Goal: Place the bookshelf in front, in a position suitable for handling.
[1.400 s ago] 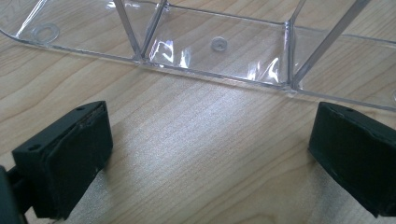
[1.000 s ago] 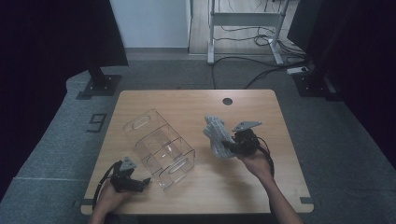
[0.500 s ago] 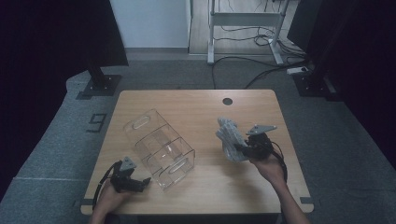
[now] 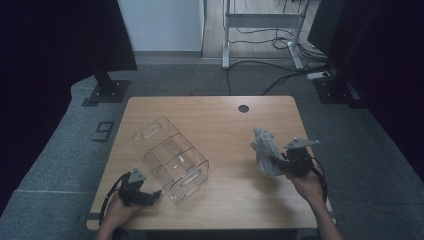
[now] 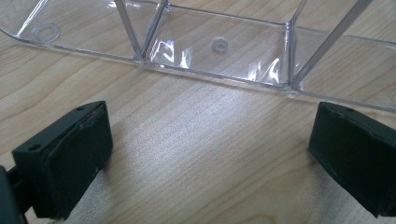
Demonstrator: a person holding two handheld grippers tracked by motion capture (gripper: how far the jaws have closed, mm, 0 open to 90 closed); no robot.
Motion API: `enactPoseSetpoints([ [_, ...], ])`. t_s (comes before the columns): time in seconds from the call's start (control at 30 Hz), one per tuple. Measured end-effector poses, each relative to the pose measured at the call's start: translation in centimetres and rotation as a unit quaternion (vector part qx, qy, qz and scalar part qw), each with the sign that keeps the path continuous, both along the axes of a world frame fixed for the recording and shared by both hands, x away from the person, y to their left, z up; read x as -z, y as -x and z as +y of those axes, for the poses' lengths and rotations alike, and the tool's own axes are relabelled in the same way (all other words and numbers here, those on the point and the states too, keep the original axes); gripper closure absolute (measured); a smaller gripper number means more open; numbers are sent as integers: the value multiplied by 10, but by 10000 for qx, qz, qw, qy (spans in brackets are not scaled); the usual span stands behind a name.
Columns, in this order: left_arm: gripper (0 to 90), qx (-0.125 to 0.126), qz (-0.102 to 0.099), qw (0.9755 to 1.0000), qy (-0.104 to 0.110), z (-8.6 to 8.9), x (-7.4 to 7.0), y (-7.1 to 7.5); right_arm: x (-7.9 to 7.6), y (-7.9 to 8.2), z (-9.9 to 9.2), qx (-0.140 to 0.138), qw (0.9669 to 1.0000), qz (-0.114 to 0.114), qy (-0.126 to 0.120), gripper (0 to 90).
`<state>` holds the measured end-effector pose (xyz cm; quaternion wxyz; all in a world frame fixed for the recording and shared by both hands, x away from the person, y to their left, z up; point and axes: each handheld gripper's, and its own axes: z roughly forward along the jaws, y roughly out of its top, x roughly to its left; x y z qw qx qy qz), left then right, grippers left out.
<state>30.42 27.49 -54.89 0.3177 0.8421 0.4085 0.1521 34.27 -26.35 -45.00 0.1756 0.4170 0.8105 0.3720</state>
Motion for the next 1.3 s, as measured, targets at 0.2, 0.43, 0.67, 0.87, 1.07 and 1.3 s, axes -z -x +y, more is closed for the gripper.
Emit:
enactPoseSetpoints([
  [0.2,0,-2,1,10000,-1,0,0,0,3,8,-26,268,9996,14,25,676],
  [0.43,0,-4,1,10000,-1,0,0,0,3,16,-45,451,9990,12,38,677],
  [0.67,0,-8,0,10000,-1,0,0,0,6,26,-62,620,9980,-7,89,675],
  [0.87,0,-9,2,10000,1,0,0,0,20,29,-66,710,9973,87,167,673],
  [1.07,0,-10,3,10000,0,0,0,0,41,28,-66,721,9967,266,261,671],
  [1.3,0,-33,6,10000,15,0,0,0,57,26,-66,710,9957,435,405,661],
])
